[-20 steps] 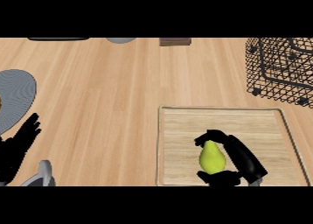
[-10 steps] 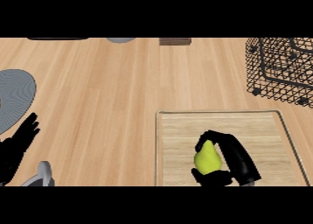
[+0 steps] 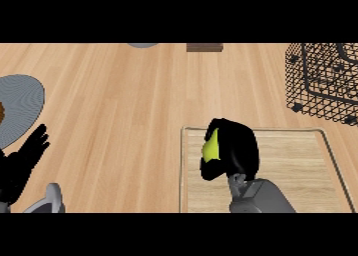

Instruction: Pick the pear from the tray and place it in the tiered basket

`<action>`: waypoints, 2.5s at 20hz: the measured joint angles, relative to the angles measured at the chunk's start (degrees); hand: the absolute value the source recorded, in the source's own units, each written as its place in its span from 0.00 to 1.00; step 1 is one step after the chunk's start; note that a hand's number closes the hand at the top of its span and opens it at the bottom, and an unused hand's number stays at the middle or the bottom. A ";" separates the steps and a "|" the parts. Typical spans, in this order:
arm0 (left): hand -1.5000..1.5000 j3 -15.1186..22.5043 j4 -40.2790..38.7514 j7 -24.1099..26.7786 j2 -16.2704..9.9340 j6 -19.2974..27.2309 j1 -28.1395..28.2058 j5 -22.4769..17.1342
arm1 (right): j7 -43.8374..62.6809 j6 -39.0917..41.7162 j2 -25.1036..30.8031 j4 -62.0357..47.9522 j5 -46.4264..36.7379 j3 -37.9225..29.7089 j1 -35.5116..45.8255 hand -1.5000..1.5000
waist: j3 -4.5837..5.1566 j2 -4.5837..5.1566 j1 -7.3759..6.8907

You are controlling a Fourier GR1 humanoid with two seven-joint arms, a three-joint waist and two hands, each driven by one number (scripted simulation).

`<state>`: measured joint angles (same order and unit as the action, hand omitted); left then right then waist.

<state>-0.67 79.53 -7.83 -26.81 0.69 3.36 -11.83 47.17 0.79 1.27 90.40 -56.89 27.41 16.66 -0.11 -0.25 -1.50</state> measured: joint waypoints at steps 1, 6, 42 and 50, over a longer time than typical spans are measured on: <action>0.50 -0.05 0.03 0.01 0.04 -0.03 0.08 -0.06 | 3.69 0.48 -0.27 0.20 -1.51 0.38 2.65 1.00 | 0.00 -0.02 0.00; 0.50 0.12 0.11 -0.20 0.51 0.77 0.13 0.28 | 13.57 2.50 -0.71 3.50 -9.20 2.21 12.73 1.00 | -0.21 -0.17 0.70; 0.50 -2.01 -2.92 0.94 3.81 -1.26 -2.46 3.00 | -24.99 -16.75 18.92 -39.22 6.55 -44.85 45.68 1.00 | 0.04 0.85 -0.26; 0.50 -2.35 -2.18 1.00 4.01 -1.90 -2.19 3.10 | -32.36 -16.60 28.92 -53.44 -2.21 -39.88 49.09 1.00 | 0.24 1.28 -0.82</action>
<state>-3.03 77.34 -6.84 -22.80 -1.22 1.17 -8.73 14.81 -15.81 30.19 36.97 -59.10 -12.47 65.74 0.12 1.03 -2.32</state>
